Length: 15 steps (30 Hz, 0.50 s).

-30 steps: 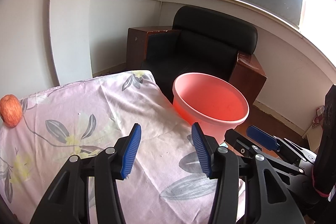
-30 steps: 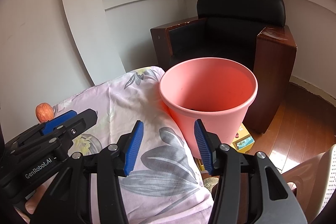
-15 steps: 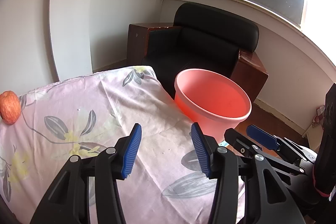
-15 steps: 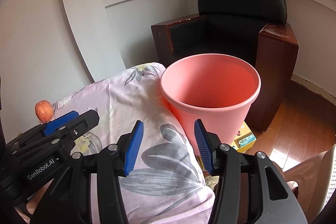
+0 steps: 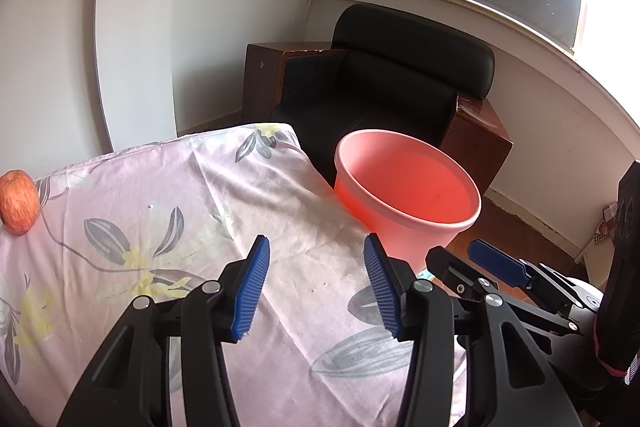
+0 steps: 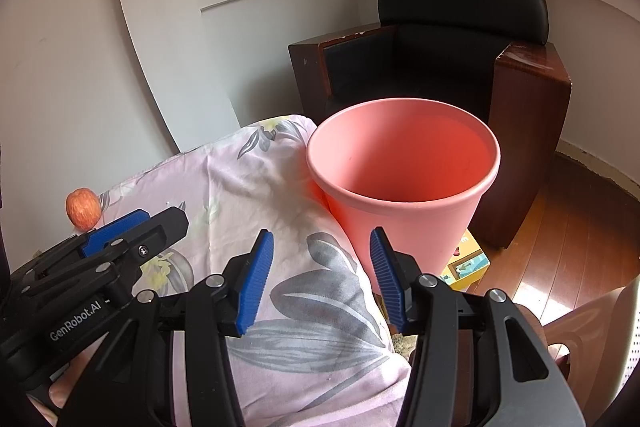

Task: Collect trash

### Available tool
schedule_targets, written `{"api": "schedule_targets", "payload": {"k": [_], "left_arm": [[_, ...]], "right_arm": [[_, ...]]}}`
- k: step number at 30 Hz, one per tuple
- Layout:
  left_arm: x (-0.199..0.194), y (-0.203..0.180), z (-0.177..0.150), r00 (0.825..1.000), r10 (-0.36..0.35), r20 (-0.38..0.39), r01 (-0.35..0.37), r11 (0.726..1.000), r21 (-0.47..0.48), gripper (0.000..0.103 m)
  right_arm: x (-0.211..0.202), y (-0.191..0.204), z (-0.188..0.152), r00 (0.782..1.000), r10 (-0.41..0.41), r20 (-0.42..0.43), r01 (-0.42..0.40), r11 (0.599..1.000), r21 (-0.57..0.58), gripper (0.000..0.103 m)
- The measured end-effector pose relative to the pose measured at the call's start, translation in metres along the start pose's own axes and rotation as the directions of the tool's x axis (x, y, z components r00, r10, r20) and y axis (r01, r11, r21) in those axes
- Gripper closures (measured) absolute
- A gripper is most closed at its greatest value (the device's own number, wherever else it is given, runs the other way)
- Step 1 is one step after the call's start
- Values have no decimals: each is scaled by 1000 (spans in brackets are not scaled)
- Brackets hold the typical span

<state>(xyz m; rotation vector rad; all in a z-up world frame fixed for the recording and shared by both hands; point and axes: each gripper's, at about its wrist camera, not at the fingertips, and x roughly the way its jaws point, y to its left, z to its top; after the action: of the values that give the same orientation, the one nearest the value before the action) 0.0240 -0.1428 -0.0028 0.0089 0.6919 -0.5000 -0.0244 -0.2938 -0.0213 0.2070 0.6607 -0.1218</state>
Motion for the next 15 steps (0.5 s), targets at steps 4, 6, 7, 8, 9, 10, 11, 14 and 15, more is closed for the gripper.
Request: {"api": "schedule_targets", "payload": {"k": [4, 6, 7, 8, 9, 10, 11, 14, 15], "left_arm": [[-1, 1, -1, 1000, 4, 11, -4, 1000, -5, 54], [1, 3, -2, 1000, 11, 2, -11, 1000, -9, 54], [3, 4, -2, 1000, 10, -7, -10, 1000, -10, 54], [4, 5, -3, 1000, 12, -11, -13, 1000, -13, 54], [4, 6, -3, 1000, 17, -11, -18, 1000, -17, 54], [4, 7, -3, 1000, 21, -13, -21, 1000, -21, 54], [5, 8, -3, 1000, 21, -16, -21, 999, -25, 54], [7, 10, -4, 999, 26, -22, -27, 999, -32, 54], [7, 10, -4, 999, 28, -23, -29, 999, -33, 54]], "right_arm": [[1, 1, -1, 1000, 3, -3, -3, 1000, -5, 52], [1, 1, -1, 1000, 4, -7, -4, 1000, -6, 52], [2, 1, -2, 1000, 3, -7, -3, 1000, -7, 52], [2, 1, -2, 1000, 6, -7, -6, 1000, -8, 52], [2, 2, -2, 1000, 6, -7, -6, 1000, -10, 52], [2, 2, -2, 1000, 6, -7, -7, 1000, -13, 52], [2, 2, -2, 1000, 7, -8, -7, 1000, -15, 52], [3, 3, -2, 1000, 10, -13, -10, 1000, -18, 52], [4, 2, -2, 1000, 11, -15, -11, 1000, -19, 52]]}}
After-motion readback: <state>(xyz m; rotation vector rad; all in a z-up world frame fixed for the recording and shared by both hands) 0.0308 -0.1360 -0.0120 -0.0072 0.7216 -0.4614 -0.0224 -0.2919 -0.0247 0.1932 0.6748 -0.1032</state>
